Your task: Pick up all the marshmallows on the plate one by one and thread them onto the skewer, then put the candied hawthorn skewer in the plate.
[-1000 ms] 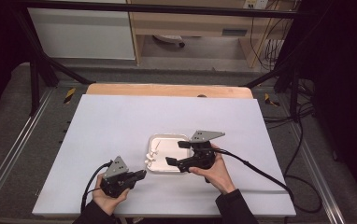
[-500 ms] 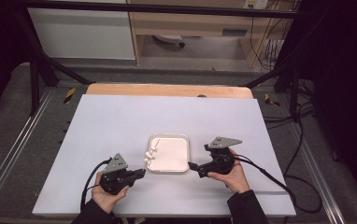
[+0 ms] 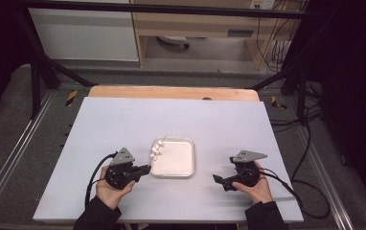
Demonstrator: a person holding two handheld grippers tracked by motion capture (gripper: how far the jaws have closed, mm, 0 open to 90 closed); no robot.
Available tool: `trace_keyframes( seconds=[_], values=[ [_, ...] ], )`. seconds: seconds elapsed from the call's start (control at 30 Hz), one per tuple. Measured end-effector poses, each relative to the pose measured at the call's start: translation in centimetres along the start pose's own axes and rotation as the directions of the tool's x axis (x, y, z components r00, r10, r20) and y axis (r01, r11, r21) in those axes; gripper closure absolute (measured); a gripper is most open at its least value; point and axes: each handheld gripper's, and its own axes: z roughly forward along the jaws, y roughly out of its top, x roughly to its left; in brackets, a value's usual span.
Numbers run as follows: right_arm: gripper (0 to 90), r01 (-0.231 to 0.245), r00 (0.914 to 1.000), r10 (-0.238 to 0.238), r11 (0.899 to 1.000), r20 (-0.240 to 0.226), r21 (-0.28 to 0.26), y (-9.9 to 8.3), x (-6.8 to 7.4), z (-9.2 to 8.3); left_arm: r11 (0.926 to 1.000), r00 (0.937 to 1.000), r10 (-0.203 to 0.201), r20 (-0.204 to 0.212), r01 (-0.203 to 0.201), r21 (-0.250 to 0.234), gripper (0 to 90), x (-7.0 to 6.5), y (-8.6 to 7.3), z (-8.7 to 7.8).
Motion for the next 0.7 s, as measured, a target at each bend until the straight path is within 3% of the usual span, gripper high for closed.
trace_keyframes(
  seconds=[0.23,0.5,0.7],
  values=[
    [0.7,-0.014,0.9998,0.014,1.0,0.013,-0.002,-0.8,-0.6,-0.6,0.9981,0.9999,0.009,-0.01,-0.008,0.061,88.5,0.0,1.6,1.5],
    [0.7,-0.018,0.9994,0.018,1.0,0.029,-0.004,-1.3,-0.8,-1.1,0.9913,0.9996,0.006,-0.026,-0.003,0.132,88.5,-0.1,2.4,4.1],
    [0.7,-0.014,0.9996,0.014,1.0,0.026,-0.005,-1.4,-0.9,-1.3,0.9786,0.9987,0.016,-0.048,-0.006,0.206,88.5,0.0,2.8,6.0]
  ],
)
